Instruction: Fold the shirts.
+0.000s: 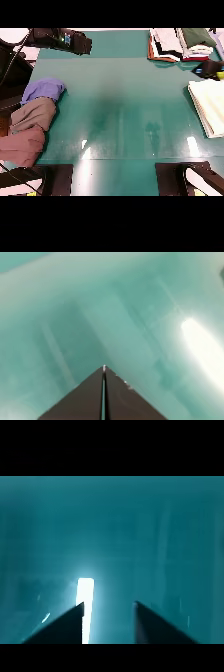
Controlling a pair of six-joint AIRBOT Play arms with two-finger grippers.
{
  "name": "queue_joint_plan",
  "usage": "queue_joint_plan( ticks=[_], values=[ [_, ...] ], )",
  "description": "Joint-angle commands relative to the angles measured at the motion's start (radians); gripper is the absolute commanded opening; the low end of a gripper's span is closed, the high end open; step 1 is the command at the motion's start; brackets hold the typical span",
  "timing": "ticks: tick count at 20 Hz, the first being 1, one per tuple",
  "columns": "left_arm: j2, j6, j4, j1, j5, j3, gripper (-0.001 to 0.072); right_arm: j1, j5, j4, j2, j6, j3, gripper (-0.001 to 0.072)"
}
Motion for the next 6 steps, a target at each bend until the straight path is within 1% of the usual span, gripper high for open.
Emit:
queue_joint_plan(
  ticks=[1, 3, 6],
  values=[
    [0.0, 0.0, 0.0, -0.001, 0.068, 0.0, 0.0022, 0.217, -0.031, -0.004, 0.0, -0.035, 0.005, 0.0021],
    [0.0, 0.0, 0.0, -0.001, 0.094, 0.0, 0.0022, 0.286, -0.042, -0.003, 0.0, -0.035, 0.005, 0.0022],
    [0.0, 0.0, 0.0, -0.001, 0.129, 0.0, 0.0022, 0.322, -0.053, -0.003, 0.0, -0.035, 0.005, 0.0022]
  ],
)
